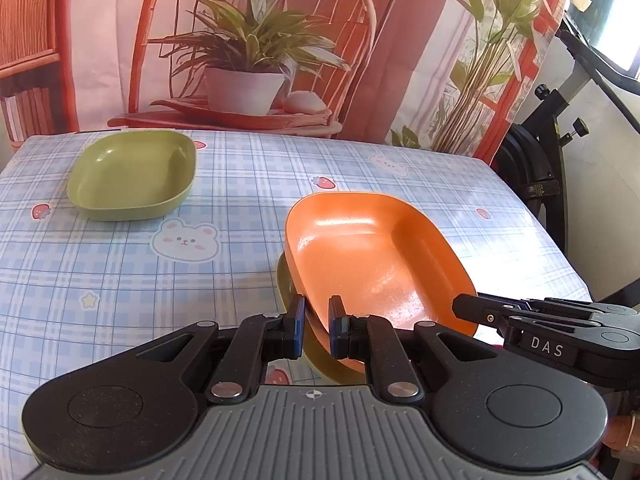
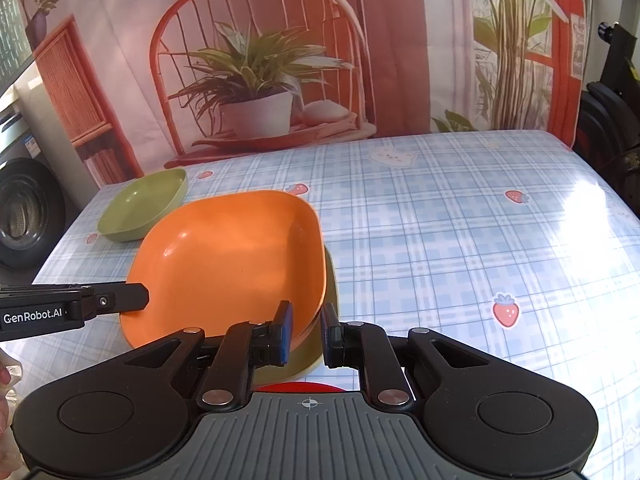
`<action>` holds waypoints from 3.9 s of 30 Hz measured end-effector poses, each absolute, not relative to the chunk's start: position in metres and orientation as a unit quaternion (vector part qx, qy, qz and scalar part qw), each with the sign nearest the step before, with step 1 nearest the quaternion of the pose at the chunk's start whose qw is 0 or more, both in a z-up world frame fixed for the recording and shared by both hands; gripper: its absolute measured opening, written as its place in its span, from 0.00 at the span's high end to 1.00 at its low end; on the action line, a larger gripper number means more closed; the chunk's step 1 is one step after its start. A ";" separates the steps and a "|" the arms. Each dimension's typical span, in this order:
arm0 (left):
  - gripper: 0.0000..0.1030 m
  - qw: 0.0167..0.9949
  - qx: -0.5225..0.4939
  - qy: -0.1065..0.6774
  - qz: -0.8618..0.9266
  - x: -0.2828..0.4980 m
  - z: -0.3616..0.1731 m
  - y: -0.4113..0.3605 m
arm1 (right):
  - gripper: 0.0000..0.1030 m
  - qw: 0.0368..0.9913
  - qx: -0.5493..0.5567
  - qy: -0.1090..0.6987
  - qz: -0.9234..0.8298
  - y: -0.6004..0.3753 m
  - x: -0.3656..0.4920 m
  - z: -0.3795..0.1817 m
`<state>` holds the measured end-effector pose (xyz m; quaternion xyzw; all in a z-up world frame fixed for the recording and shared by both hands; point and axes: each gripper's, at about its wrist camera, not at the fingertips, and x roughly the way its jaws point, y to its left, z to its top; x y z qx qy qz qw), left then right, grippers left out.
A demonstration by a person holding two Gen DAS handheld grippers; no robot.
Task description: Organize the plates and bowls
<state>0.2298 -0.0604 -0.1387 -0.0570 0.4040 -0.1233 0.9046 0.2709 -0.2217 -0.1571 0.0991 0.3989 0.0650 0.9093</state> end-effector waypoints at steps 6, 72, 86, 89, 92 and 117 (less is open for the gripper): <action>0.87 0.905 -0.037 0.408 -0.119 0.232 -0.144 -0.065 | 0.87 0.907 0.099 0.404 0.066 -0.221 0.274 -0.162; 0.86 0.945 -0.045 0.325 -0.007 0.250 -0.057 0.109 | 0.87 0.913 0.129 0.364 0.131 -0.130 0.324 -0.091; 0.68 0.934 -0.093 0.344 -0.004 0.350 -0.126 0.134 | 0.85 0.911 0.085 0.378 0.139 -0.052 0.427 -0.139; 0.68 0.931 -0.099 0.352 -0.012 0.362 -0.141 0.130 | 0.84 0.908 0.081 0.390 0.132 -0.044 0.448 -0.154; 0.68 0.926 -0.096 0.365 -0.014 0.374 -0.152 0.127 | 0.82 0.909 0.064 0.394 0.120 -0.034 0.464 -0.164; 0.94 0.911 -0.110 0.398 0.003 0.372 -0.177 0.134 | 0.88 0.883 0.079 0.448 0.114 -0.013 0.467 -0.205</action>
